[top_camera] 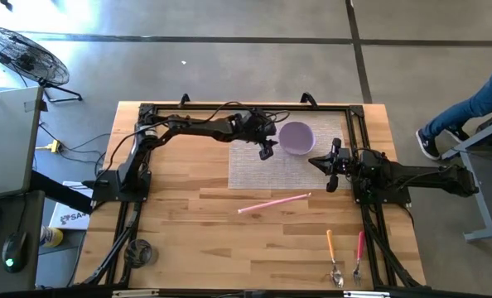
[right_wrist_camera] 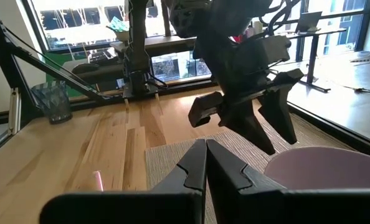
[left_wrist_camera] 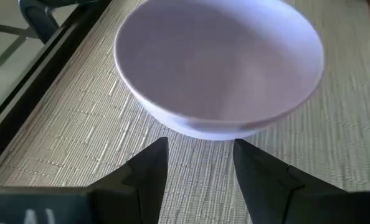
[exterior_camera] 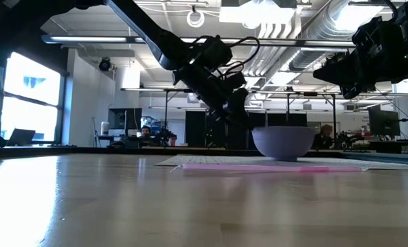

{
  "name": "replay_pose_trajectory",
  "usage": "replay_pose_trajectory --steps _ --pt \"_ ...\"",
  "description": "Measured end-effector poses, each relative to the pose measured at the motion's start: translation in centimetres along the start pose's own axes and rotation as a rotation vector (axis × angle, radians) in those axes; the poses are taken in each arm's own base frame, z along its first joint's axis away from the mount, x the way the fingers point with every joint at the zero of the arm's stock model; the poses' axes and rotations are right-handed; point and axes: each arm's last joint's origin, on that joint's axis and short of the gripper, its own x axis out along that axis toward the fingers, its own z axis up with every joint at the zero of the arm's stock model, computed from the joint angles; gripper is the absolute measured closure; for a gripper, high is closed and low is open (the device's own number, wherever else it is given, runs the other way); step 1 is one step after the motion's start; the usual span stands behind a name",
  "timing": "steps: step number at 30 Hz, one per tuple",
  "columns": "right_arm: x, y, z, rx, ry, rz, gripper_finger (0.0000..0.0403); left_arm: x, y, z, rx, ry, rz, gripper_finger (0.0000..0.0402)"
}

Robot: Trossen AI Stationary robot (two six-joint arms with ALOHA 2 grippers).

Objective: Pick & Place Utensil
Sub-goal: Put the violet bowl on the middle of the gray mat, then put the blue cup on the gray mat to the top right of the violet bowl

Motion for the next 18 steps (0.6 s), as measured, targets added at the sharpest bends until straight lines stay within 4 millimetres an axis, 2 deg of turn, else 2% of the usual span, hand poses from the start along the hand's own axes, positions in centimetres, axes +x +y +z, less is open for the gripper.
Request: replay_pose_trajectory --steps 5,9,13,18 --pt "0.0 0.0 0.0 0.0 0.0 0.0 0.0401 -1.6 0.0 1.4 0.0 -0.037 0.003 0.0225" --pt "0.0 0.0 0.0 0.0 0.0 0.0 0.0399 -3.7 0.0 2.5 -0.001 -0.02 0.004 0.0225" --pt "0.0 0.0 0.0 0.0 0.0 0.0 0.04 -7.3 -0.5 3.7 0.003 0.029 -0.004 0.0225" --pt "0.0 0.0 0.0 0.0 0.001 0.0 0.0401 -12.3 -3.7 4.9 0.062 0.107 0.001 0.0225"
